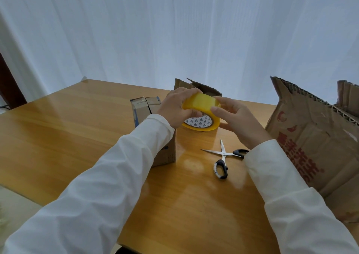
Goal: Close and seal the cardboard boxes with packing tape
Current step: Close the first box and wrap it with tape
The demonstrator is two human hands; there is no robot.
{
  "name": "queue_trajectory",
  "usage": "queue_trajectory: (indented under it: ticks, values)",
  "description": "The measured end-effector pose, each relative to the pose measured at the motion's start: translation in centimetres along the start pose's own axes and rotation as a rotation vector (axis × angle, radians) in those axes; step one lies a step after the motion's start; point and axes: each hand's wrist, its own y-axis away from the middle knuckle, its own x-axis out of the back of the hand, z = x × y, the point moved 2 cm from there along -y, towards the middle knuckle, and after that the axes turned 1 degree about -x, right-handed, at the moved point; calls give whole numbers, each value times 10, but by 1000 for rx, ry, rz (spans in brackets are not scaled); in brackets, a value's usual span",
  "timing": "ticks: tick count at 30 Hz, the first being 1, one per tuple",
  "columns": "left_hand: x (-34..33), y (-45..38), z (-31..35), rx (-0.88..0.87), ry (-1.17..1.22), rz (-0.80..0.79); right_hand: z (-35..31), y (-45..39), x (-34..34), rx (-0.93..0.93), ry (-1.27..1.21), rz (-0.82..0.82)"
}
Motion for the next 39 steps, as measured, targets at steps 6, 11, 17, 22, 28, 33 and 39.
queue_trajectory:
  ticks: [6,11,17,22,28,33,39]
  values:
    - [0,0,0,0,8,8,2,-1,0,11,-19,13]
    - [0,1,0,-9,-7,10,-1,1,-12,65,-12,96]
    - [2,0,1,-12,28,39,2,-1,-11,180,79,193]
    - [1,0,0,-10,17,29,6,-3,-11,118,-14,175]
    - [2,-1,-2,-7,52,53,9,-3,-7,48,0,-12]
    - [0,-1,0,-31,69,-1,11,-2,4,-54,-206,-178]
    - [0,-1,-3,-17,127,10,4,2,4,101,24,-46]
